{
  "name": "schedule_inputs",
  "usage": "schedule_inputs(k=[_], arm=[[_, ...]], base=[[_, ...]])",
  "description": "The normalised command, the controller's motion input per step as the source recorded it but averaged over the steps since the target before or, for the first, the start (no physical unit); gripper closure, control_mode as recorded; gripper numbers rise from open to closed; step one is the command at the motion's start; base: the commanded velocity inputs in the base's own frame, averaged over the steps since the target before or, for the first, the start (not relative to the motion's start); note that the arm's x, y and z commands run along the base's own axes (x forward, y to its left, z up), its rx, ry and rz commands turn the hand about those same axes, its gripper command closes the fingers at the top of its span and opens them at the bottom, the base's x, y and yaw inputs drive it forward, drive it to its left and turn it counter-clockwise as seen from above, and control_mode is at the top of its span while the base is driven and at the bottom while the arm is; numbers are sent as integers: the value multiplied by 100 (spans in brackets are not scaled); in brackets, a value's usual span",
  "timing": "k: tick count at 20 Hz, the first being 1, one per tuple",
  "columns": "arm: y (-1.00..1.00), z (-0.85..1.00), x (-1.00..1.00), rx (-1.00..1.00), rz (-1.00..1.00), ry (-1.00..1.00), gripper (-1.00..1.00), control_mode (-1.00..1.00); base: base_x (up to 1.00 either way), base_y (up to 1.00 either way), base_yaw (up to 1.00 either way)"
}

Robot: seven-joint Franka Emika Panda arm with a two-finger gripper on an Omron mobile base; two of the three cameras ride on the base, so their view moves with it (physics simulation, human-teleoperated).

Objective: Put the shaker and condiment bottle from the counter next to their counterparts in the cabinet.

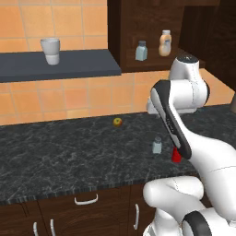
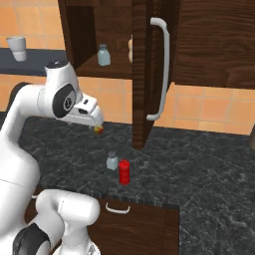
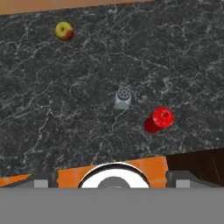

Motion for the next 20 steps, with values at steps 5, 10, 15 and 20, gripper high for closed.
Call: schedule_inputs(k=[5,10,15,20], arm=[[-6,-48,-4,-5,-36,-24,-100,-100],[0,-75,-6,-12,-25,-36,-100,-100],[8,-90,-2,-18,-10,-34,-100,-100],[5,-72,15,-10,-6,0,-100,-100]], base=[[0,0,0],[0,0,0],[0,0,0],[0,0,0]])
